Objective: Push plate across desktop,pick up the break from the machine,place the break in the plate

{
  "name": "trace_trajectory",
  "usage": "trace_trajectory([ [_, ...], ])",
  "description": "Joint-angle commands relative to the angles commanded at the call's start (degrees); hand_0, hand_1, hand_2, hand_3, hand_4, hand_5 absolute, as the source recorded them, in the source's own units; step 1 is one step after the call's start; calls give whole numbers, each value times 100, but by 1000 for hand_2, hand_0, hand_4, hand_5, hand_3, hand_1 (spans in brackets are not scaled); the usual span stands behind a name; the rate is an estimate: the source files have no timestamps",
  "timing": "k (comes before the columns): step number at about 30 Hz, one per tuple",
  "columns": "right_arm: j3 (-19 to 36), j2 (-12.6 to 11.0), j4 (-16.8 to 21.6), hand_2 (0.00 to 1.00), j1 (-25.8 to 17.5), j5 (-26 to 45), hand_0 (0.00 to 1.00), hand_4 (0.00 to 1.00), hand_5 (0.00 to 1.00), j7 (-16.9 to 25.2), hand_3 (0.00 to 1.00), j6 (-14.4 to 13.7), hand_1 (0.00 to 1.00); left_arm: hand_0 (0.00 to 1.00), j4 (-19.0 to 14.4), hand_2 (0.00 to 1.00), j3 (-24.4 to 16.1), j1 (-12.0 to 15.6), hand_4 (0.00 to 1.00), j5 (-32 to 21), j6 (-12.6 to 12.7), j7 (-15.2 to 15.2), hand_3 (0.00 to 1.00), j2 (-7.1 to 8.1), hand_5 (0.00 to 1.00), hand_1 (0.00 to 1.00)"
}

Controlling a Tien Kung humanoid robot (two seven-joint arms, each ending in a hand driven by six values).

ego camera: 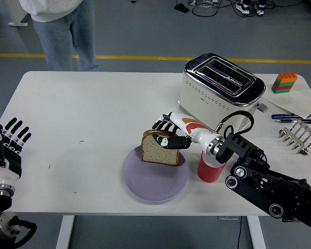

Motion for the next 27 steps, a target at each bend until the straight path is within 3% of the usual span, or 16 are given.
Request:
trace_trajectory([
  [14, 73, -83, 412, 551, -23, 18, 339, 646, 475, -127, 576, 129, 441, 767, 32, 811, -4, -1, 487, 6, 25, -8, 726, -5, 998, 757],
  [27, 88, -48, 334, 548, -2, 55, 338, 638, 475, -77, 571, 42, 438, 766, 50, 811, 9, 1, 472, 8, 39, -18, 718, -7, 998, 756],
])
